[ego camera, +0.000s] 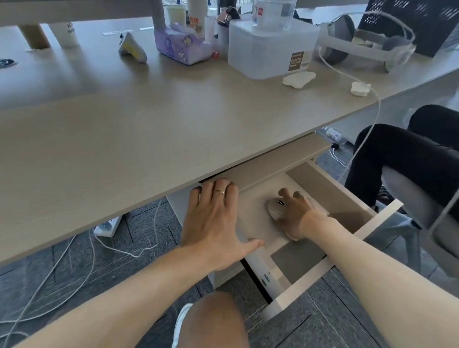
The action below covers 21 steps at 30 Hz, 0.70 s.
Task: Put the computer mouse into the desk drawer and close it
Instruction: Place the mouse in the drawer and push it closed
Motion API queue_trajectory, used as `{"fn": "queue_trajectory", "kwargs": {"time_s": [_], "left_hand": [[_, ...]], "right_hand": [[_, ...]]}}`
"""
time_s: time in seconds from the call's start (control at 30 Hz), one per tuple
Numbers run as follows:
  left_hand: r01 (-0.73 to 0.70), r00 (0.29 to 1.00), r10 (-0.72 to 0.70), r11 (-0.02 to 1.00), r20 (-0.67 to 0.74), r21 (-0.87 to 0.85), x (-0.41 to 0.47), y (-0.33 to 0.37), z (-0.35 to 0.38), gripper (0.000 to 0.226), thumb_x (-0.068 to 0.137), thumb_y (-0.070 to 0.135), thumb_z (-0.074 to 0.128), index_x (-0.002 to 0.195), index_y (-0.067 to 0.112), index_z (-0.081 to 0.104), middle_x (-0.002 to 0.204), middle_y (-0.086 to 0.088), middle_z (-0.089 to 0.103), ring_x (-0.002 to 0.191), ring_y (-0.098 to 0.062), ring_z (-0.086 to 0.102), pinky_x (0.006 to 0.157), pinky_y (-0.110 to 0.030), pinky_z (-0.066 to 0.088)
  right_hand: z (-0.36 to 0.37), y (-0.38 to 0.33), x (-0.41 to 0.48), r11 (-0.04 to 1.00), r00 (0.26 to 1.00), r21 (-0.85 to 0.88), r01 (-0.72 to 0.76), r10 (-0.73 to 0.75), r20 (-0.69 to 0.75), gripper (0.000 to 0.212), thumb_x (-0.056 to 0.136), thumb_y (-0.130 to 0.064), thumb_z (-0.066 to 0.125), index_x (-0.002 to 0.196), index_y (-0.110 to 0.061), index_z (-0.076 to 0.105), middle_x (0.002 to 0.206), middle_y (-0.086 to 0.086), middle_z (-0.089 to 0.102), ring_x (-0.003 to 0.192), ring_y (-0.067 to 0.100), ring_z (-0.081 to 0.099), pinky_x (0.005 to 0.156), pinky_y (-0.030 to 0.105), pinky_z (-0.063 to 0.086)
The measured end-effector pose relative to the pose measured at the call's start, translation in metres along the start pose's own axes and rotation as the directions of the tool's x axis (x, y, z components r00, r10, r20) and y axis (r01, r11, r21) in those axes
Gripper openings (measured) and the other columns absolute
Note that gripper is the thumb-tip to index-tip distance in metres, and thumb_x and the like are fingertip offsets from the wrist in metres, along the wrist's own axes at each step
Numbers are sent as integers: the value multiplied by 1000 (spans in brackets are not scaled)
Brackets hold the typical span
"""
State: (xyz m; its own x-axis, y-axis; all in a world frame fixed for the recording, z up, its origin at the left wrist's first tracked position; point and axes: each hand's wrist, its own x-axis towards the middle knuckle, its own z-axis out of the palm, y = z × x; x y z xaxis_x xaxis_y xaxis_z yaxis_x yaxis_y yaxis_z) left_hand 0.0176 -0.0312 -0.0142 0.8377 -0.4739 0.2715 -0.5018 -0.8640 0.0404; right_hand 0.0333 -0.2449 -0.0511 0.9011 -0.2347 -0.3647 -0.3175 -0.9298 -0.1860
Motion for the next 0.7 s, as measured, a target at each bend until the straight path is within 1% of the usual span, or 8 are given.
{"fn": "queue_trajectory", "kwargs": {"time_s": [0.1, 0.23, 0.37, 0.43, 0.5, 0.6, 0.7], "left_hand": [[-1, 1000, 1, 1000, 7, 5, 0, 1, 1, 108, 60, 93, 48, 131, 12, 40, 136, -6, 45, 118, -27, 40, 101, -45, 36], [-7, 1000, 7, 1000, 19, 7, -1, 2, 0, 110, 60, 94, 47, 133, 11, 39, 139, -6, 44, 121, -27, 39, 102, -45, 34], [-11, 1000, 11, 1000, 16, 14, -1, 0, -2, 109, 60, 93, 47, 132, 11, 40, 138, -7, 44, 120, -28, 39, 101, -45, 34], [-14, 1000, 14, 1000, 15, 15, -2, 0, -2, 109, 61, 94, 46, 131, 11, 39, 138, -7, 44, 119, -28, 38, 101, -45, 35], [-16, 1000, 15, 1000, 16, 16, -1, 0, -1, 109, 61, 94, 45, 131, 11, 39, 137, -7, 44, 119, -28, 38, 100, -45, 35], [-9, 1000, 9, 1000, 21, 17, -1, -1, 0, 110, 61, 95, 44, 132, 10, 39, 137, -7, 44, 119, -28, 38, 100, -45, 35], [-12, 1000, 12, 1000, 22, 17, -2, -1, 0, 110, 62, 95, 43, 133, 10, 38, 138, -7, 43, 120, -28, 38, 101, -45, 35]], "right_hand": [[3, 1, 0, 1000, 1000, -12, 3, -3, -9, 72, 87, -32, 64, 148, -23, 27, 133, 12, 46, 122, 37, 49, 97, 51, 47], [1, 5, -2, 1000, 1000, -27, -3, 3, -18, 74, 84, -36, 69, 145, -21, 30, 132, 13, 46, 121, 38, 50, 96, 47, 47], [-6, 3, -6, 1000, 1000, 0, 11, -11, 3, 84, 83, -43, 71, 150, -24, 25, 137, 11, 44, 123, 36, 50, 96, 46, 46], [-16, 6, -11, 999, 999, -15, 37, -37, 0, 90, 78, -46, 73, 151, -24, 25, 136, 11, 44, 121, 36, 52, 95, 44, 48], [-25, 11, -16, 998, 998, -55, 40, -37, 45, 94, 73, -44, 77, 150, -24, 27, 134, 11, 46, 119, 36, 55, 93, 45, 51], [-25, 14, -18, 995, 993, -97, 19, -8, 116, 91, 72, -30, 78, 148, -23, 28, 128, 11, 53, 111, 34, 58, 87, 43, 55], [-20, 14, -14, 998, 997, -67, 11, -6, 79, 82, 76, -20, 70, 147, -22, 29, 124, 14, 56, 106, 36, 60, 87, 46, 55]]}}
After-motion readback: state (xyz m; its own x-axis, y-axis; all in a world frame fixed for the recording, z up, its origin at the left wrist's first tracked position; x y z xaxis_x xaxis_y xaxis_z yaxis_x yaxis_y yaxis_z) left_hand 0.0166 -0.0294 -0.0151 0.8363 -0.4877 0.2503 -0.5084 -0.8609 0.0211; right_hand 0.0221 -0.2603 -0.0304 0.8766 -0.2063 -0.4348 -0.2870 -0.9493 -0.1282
